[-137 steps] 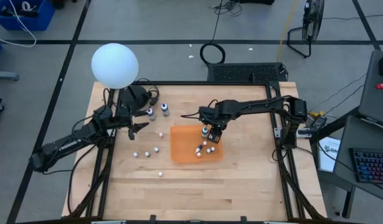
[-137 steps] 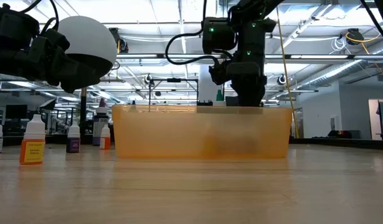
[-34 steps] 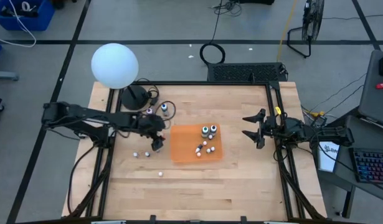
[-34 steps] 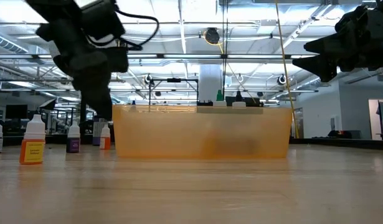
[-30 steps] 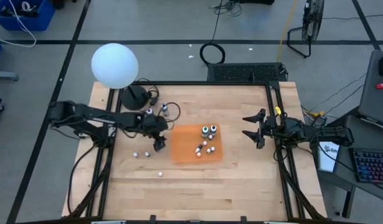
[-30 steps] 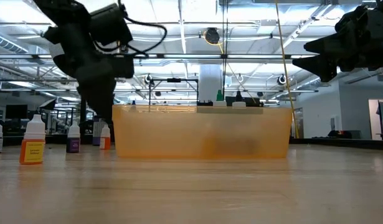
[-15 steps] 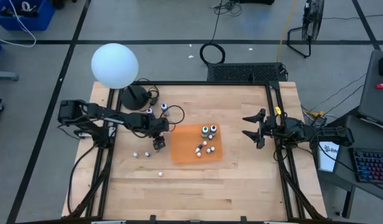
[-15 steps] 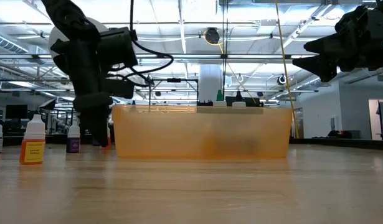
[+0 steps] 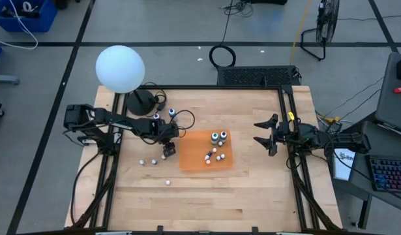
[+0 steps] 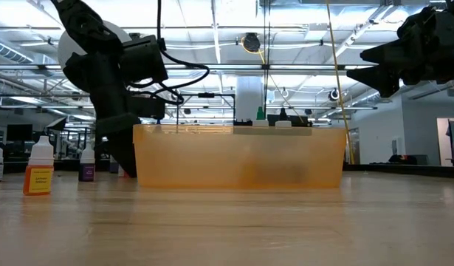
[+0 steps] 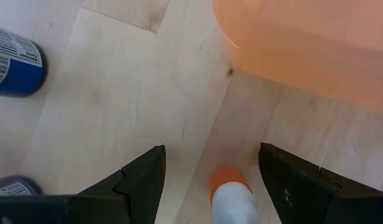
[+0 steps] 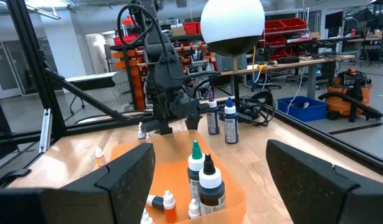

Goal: Pick & Place food coloring
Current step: Put the small orange food coloring bottle into the orange bin

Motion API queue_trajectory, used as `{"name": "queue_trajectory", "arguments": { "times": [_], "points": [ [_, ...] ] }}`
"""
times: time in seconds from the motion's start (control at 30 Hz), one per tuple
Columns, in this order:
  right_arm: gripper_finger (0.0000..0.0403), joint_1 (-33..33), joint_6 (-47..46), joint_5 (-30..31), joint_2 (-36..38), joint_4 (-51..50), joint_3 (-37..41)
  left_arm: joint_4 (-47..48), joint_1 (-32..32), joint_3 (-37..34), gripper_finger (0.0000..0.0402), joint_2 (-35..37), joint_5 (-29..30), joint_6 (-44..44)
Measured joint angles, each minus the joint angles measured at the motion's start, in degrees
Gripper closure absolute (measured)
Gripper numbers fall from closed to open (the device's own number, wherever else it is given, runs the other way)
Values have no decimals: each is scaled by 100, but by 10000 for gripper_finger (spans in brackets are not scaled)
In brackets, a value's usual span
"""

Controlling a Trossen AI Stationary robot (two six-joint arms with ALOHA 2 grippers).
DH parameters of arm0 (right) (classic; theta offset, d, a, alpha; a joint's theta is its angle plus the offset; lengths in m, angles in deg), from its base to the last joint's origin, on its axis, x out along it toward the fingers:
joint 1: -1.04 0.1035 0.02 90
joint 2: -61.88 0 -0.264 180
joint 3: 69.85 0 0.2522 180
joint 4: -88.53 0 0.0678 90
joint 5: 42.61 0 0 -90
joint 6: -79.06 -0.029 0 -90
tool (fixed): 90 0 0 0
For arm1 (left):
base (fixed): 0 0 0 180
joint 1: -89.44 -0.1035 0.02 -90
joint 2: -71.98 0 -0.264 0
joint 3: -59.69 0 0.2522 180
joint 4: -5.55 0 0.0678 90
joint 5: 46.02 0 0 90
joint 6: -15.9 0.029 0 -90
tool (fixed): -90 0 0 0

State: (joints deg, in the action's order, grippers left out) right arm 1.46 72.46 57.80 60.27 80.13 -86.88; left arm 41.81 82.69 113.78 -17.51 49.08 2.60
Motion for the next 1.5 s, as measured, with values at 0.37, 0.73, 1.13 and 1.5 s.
{"name": "queue_trajectory", "arguments": {
  "times": [0.37,0.73,1.13,1.5],
  "points": [
    [109,-1,2,-2,0,0,0,224,0,-4,145,-2,-55,-37],
    [109,0,1,-2,0,0,0,381,0,-11,145,-7,-81,-81],
    [110,-1,1,-2,0,0,0,405,0,-17,161,-9,-166,-117],
    [109,-1,2,-2,0,0,0,823,18,111,337,135,-399,-37]
  ]
}}
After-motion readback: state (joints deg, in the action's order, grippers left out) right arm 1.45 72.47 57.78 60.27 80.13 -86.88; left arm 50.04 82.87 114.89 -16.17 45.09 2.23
